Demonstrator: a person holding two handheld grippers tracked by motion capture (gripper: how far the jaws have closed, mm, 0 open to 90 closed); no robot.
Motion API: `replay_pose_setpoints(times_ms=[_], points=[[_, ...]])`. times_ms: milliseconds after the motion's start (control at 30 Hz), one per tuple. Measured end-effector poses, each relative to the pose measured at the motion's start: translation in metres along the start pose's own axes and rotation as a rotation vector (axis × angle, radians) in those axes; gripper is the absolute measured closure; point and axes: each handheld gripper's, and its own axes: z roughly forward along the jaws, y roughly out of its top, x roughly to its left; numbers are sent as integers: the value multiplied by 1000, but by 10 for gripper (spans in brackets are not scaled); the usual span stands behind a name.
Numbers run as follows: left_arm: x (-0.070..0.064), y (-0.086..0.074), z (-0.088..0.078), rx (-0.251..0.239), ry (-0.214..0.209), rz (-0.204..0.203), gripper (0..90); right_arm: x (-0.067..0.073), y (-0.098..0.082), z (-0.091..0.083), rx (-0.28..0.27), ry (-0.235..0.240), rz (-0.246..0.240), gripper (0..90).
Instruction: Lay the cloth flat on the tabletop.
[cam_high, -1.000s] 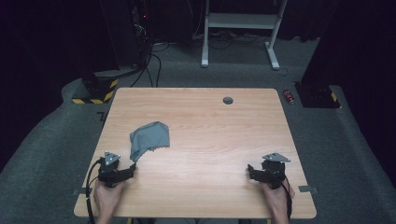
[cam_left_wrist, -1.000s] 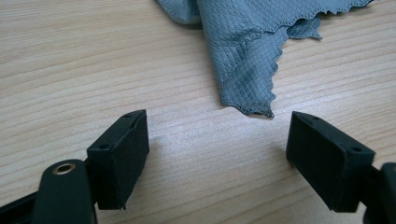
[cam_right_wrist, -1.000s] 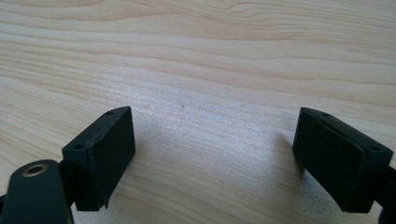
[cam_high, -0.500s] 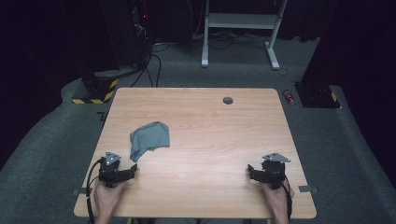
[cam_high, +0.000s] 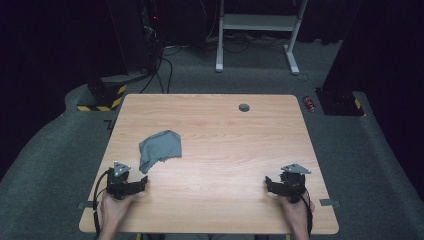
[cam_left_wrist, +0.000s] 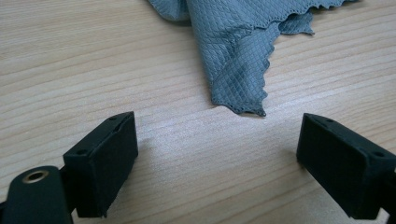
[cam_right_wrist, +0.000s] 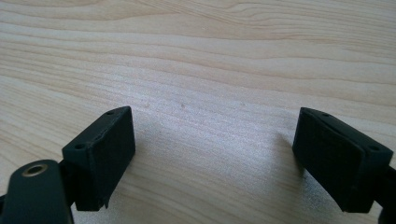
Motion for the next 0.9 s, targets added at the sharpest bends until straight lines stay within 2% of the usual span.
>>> replay_pose_setpoints(times_ms=[133,233,333,433,533,667,700,733,800,867,900], points=[[0,0,0,1,8,-10,130,0,0,0,-1,-1,1,129],[-2,2,-3,36,31,-22,148,0,0,0,-1,-1,1,129],[-3,3,-5,43,35,-31,152,0,0,0,0,-1,0,129],[-3,4,-8,27,3,-55,157,0,0,0,-2,-1,-3,131],[-3,5,-10,17,1,-51,157,0,0,0,-2,-1,-3,131],[-4,7,-13,2,-11,-67,150,0,0,0,-2,-1,-2,131],[-3,8,-13,-6,-21,-77,149,0,0,0,-2,0,-3,131],[-1,8,-13,-4,-68,-113,149,0,0,0,-2,-1,-3,131],[-1,8,-13,-3,-76,-116,144,0,0,0,-2,-1,-2,132],[-3,9,-13,2,-63,-88,147,0,0,0,-2,-1,-2,132],[-4,10,-13,-1,-70,-89,147,0,0,0,-2,-1,-1,132]])
